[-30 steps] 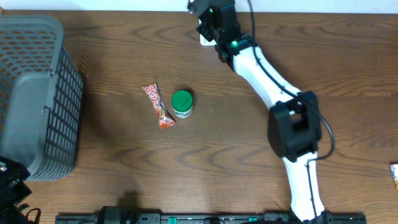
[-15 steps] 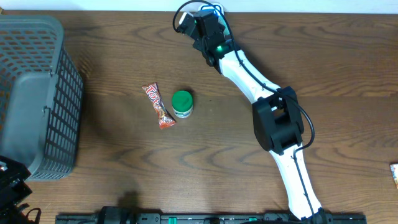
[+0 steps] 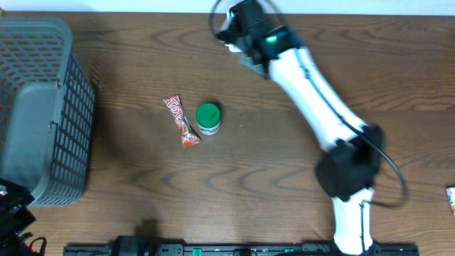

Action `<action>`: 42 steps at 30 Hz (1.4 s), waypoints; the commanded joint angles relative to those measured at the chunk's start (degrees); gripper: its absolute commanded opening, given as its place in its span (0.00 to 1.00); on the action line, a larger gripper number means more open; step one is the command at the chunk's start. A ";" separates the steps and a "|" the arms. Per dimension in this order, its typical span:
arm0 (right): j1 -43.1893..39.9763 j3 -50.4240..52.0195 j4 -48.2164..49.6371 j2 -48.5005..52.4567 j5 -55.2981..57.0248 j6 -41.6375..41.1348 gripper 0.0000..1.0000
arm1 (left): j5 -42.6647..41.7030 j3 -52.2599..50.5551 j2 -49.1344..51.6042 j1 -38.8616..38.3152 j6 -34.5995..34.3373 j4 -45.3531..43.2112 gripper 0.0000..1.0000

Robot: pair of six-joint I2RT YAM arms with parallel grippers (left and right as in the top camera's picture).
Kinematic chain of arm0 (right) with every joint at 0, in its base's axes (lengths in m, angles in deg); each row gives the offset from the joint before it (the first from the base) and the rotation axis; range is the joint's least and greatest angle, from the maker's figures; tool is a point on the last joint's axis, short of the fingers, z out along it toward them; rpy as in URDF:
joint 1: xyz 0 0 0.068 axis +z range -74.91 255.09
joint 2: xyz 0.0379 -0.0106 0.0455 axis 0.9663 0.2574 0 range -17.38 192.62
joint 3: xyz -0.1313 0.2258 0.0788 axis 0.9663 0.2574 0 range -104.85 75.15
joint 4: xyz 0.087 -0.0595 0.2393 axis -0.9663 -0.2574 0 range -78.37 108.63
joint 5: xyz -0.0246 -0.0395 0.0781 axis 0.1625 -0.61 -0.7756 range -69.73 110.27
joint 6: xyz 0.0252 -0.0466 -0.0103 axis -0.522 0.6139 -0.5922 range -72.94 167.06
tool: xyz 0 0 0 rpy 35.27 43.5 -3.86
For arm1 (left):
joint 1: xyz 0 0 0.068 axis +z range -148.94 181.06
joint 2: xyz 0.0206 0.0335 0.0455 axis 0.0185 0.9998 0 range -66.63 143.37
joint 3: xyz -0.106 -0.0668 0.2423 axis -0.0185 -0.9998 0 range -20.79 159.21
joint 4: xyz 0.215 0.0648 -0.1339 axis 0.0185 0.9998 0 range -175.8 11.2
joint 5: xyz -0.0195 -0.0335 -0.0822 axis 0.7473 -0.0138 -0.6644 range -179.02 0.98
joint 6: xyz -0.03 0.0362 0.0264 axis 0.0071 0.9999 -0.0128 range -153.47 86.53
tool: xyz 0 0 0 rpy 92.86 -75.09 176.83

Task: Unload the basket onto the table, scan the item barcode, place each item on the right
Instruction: 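Carry the mint-green pack off to the right side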

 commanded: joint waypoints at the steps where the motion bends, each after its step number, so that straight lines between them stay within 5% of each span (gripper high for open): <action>1: -7.65 -0.87 -10.73 -5.11 7.69 -11.21 0.01 | 0.13 -0.52 -0.11 0.24 -0.55 -1.40 0.98; 10: -28.70 4.13 -18.14 -5.05 12.66 -27.19 0.01 | 0.13 -0.50 -0.11 0.24 -0.52 -5.05 0.98; 19: -50.38 24.39 -6.08 -5.05 12.61 -31.71 0.01 | 0.13 -0.50 -0.11 0.24 -0.52 -5.22 0.98; 27: -59.30 35.30 3.91 -5.05 10.23 -31.76 0.01 | 0.13 -0.50 -0.11 0.24 -0.52 -5.18 0.98; 28: -59.84 35.26 4.07 -5.05 9.11 -31.87 0.06 | 0.13 -0.50 -0.11 0.24 -0.52 -5.18 0.98; 31: -60.06 33.68 2.84 -5.16 8.04 -33.20 0.94 | 0.13 -0.50 -0.11 0.24 -0.52 -4.98 0.98; 42: -48.61 12.33 -16.28 -5.49 -35.89 -37.46 0.99 | 0.13 -0.50 -0.11 0.24 -0.52 -4.87 0.98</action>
